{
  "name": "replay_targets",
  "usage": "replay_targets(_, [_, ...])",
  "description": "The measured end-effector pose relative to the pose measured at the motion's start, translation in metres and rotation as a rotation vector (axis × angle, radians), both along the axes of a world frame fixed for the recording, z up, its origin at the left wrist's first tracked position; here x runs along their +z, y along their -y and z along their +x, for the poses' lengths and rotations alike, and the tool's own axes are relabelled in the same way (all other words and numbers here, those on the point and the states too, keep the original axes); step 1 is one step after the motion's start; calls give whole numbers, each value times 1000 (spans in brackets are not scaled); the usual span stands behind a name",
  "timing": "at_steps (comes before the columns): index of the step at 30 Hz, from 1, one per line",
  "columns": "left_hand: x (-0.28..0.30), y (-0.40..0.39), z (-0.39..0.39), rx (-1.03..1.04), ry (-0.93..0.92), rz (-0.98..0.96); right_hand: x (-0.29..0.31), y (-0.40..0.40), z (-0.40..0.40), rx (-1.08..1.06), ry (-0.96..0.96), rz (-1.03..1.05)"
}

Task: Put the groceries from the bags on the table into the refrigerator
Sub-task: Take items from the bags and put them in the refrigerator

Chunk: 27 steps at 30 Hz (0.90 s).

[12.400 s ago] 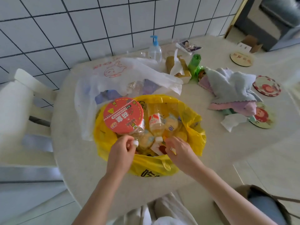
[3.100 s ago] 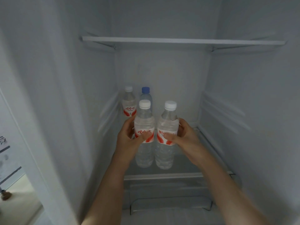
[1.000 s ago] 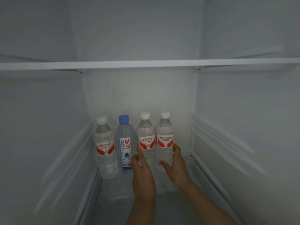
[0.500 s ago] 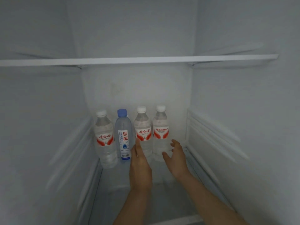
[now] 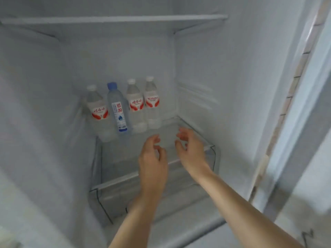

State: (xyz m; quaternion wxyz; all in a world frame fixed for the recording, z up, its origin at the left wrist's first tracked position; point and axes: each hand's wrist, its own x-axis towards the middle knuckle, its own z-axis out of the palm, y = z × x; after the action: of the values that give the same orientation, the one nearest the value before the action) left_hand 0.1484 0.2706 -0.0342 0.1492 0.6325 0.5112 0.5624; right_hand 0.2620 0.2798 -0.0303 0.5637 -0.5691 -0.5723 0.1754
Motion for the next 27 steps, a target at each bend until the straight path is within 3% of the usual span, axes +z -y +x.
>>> replay_targets(4, [-23,66,0,-102,52,-86,-27,84,10,-105,67,79])
replay_targets(9, [-60,141,1,-253,-18,-159,-66,190,25,-132,63,-2])
replay_targets(22, [-132,302,67,-724,-399,-292,-161,435,88,-480,-62,-317])
replay_targets(27, [-169,377,127,-966,-570,-477,-188,535,121,-644,-99,-435])
